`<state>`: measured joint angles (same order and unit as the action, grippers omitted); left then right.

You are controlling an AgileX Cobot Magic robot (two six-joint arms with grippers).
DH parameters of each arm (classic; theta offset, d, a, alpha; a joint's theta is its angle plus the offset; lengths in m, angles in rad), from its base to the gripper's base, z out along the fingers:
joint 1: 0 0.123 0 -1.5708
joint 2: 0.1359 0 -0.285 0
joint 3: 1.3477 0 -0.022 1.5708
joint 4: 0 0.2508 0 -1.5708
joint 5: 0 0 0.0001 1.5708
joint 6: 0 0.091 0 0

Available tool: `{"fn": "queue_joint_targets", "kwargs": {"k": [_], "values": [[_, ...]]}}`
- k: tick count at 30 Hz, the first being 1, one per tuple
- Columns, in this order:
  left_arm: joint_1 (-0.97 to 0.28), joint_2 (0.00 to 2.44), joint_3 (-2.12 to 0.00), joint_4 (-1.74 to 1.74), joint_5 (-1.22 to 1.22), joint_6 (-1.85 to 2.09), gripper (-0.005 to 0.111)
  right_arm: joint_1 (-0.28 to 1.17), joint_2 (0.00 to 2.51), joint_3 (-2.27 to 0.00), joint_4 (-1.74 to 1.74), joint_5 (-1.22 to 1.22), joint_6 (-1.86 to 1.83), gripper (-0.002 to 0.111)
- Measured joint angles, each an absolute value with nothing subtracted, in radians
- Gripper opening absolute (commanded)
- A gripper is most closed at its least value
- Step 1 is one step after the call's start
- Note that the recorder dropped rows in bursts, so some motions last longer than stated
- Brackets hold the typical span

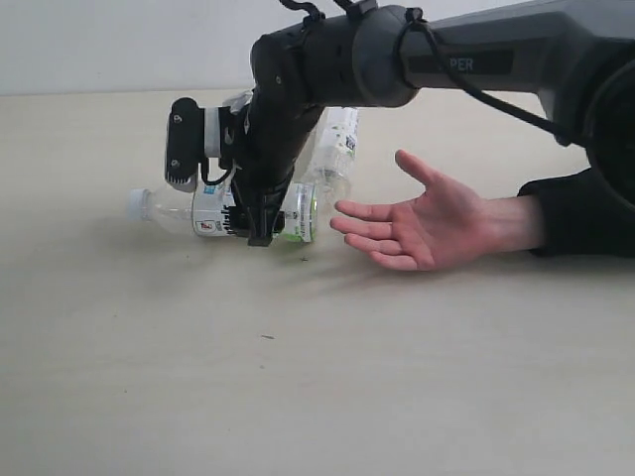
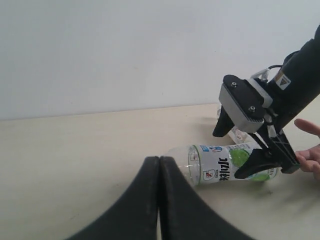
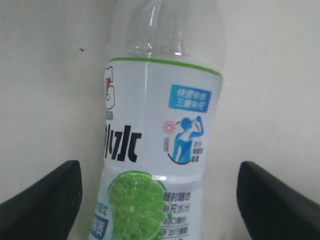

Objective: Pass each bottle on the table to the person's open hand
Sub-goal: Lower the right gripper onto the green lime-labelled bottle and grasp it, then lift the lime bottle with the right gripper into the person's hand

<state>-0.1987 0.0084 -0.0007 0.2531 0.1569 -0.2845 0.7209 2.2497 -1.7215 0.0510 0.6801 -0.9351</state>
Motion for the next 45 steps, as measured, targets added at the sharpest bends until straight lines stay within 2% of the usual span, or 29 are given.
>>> {"fn": "queue_joint_targets", "kwargs": {"k": [9, 11, 12, 13, 15, 17, 25, 32, 41, 45], "values": [[-0.199, 0.008, -0.001, 0.253, 0.157, -0.284, 0.0, 0.721, 2.309, -1.723, 0.047, 0.642, -0.919, 0.079], [-0.199, 0.008, -0.001, 0.253, 0.157, -0.284, 0.0, 0.721, 2.317, -1.723, 0.047, 0.642, -0.917, 0.073], [-0.199, 0.008, -0.001, 0.253, 0.157, -0.284, 0.0, 0.721, 2.32, -1.723, 0.052, 0.642, -0.917, 0.061], [-0.199, 0.008, -0.001, 0.253, 0.157, -0.284, 0.0, 0.721, 2.324, -1.723, 0.059, 0.649, -0.917, 0.055], [-0.199, 0.008, -0.001, 0.253, 0.157, -0.284, 0.0, 0.721, 2.324, -1.723, 0.066, 0.662, -0.908, 0.021], [-0.199, 0.008, -0.001, 0.253, 0.157, -0.284, 0.0, 0.721, 2.316, -1.723, 0.07, 0.673, -0.89, 0.0], [-0.199, 0.008, -0.001, 0.253, 0.157, -0.284, 0.0, 0.721, 2.136, -1.723, 0.285, 0.674, -0.853, 0.0], [-0.199, 0.008, -0.001, 0.253, 0.157, -0.284, 0.0, 0.701, 1.926, -1.723, 0.07, 0.721, -0.438, 0.0], [-0.199, 0.008, -0.001, 0.253, 0.157, -0.284, 0.0, 0.457, 1.783, -1.729, 0.012, 1.042, -0.105, 0.0], [-0.199, 0.008, -0.001, 0.253, 0.157, -0.284, 0.0, 0.407, 1.783, -1.669, 0.04, 1.109, -0.063, 0.0]]}}
